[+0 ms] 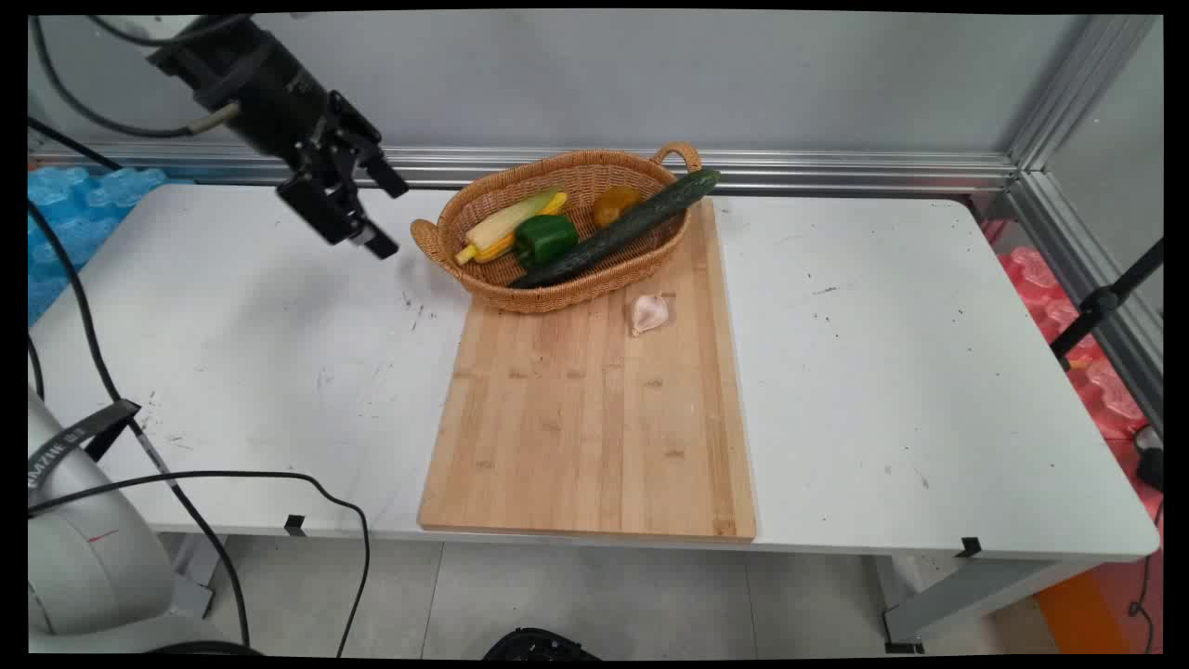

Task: Pick up the cucumber from the vegetable basket

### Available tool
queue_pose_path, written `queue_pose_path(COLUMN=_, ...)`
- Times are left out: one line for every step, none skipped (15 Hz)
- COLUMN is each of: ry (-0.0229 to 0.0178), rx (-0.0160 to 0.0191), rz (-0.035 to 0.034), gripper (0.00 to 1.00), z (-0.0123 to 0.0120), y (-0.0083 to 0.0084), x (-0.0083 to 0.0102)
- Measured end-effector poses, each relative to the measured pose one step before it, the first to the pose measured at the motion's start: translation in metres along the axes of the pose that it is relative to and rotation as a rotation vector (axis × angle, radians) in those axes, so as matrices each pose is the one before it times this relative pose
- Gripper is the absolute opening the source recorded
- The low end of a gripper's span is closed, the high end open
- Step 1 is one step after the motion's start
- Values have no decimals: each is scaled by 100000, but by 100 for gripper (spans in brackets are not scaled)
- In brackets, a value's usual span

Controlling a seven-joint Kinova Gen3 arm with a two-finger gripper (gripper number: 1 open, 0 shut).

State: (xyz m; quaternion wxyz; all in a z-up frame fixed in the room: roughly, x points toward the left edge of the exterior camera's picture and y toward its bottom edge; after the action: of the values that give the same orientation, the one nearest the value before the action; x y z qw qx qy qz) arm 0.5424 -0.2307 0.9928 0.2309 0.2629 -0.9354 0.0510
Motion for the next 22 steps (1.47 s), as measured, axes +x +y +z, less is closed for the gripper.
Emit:
queue_pose_path(ry=828, rx=706, rz=-1492, gripper=100, z=145, y=-217, x=80)
queue_pose_path(ry=1350, rx=1102, rz=-2111, gripper=100, z=273, y=-365, x=177)
queue_pose_path(ry=1495, rx=1187, rz=-2178, gripper=100, z=458, y=-446, x=336)
queue_pose_path(ry=1548, rx=1161, rz=-1706, gripper=100, z=616, y=-477, x=460)
queue_pose_path(ry=1258, rx=882, rz=-1243, gripper=100, z=620, y=-399, x=426)
queue_pose_path(ry=724, rx=476, rz=-766, gripper=100, z=490, y=-275, x=306)
queue_pose_path(ry=1073, rx=645, rz=-928, gripper=100, z=775, y=-404, x=462)
queue_pose_path(ry=570, rx=340, rz=-518, gripper=100, z=579, y=-273, x=300)
queue_pose_path(ry=963, rx=701, rz=-909, gripper=100, z=1068, y=-481, x=532)
queue_pose_path(ry=718, rx=612, rz=-828, gripper=100, z=959, y=-410, x=416)
queue_pose_path(ry=774, rx=887, rz=-1066, gripper=100, z=1202, y=-471, x=489)
queue_pose_path(ry=615, rx=717, rz=-970, gripper=100, z=1053, y=-370, x=415)
queue_pose_path(ry=624, rx=879, rz=-1247, gripper=100, z=1248, y=-373, x=447)
queue_pose_path(ry=628, rx=671, rz=-1206, gripper=100, z=1279, y=-306, x=485)
queue_pose_path(ry=534, rx=537, rz=-958, gripper=100, z=1092, y=-252, x=417)
queue_pose_path(ry=338, rx=437, rz=-734, gripper=100, z=918, y=-189, x=324)
queue_pose_path(ry=249, rx=417, rz=-733, gripper=100, z=924, y=-152, x=310)
queue_pose_path(ry=213, rx=482, rz=-1019, gripper=100, z=1277, y=-221, x=382)
queue_pose_path(ry=58, rx=439, rz=-1059, gripper=100, z=1276, y=-169, x=325)
queue_pose_path(ry=-6, rx=384, rz=-894, gripper=100, z=1058, y=-112, x=236)
queue_pose_path(ry=-124, rx=373, rz=-888, gripper=100, z=1218, y=-116, x=266)
queue_pose_path(ry=-185, rx=359, rz=-853, gripper=100, z=1227, y=-82, x=226)
